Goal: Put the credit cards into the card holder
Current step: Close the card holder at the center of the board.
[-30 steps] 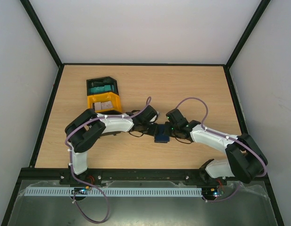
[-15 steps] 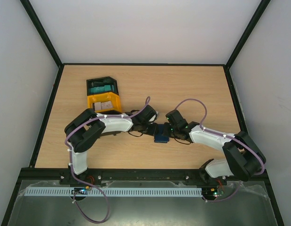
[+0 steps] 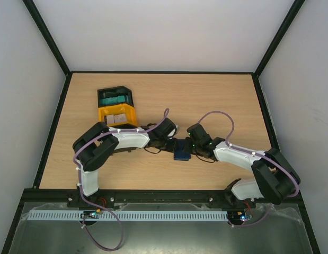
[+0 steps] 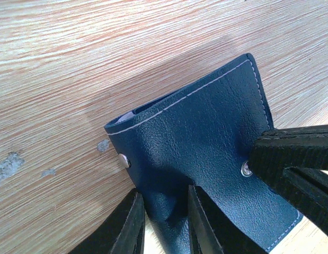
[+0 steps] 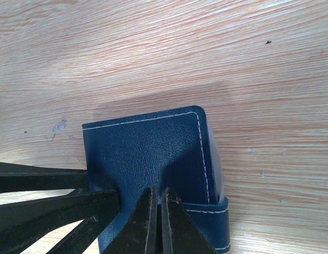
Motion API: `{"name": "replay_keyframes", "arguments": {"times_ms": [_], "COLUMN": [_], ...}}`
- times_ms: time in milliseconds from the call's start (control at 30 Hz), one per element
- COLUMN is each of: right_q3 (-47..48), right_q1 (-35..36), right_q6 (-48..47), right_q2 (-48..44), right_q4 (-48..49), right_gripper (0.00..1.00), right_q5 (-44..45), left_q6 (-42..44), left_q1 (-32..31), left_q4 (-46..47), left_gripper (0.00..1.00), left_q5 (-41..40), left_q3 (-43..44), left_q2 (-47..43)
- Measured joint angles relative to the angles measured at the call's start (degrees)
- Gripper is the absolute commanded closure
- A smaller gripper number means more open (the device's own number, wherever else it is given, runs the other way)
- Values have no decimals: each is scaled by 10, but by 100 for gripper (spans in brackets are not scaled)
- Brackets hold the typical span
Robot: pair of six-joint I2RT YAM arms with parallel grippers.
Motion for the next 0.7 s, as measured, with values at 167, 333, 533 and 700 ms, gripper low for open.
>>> {"name": "replay_keyframes", "arguments": {"times_ms": [167,333,533,700], "right_q3": [0,0,1,-2], "right_q1": [2,5,12,13], "right_q6": [0,-1,-1,1], "right_q2": [7,18,30,27], "right_q4": [5,19,34,36], "right_gripper": [98,98,98,98], "right_q5": [6,10,11,14], "left_q6": [0,0,0,0], "left_q1": [0,0,0,0], "left_q4": [0,0,0,0], "left_gripper": [77,77,78,78], "left_q5": [0,0,0,0], "left_q3": [0,0,0,0], "left_q2": [0,0,0,0]}}
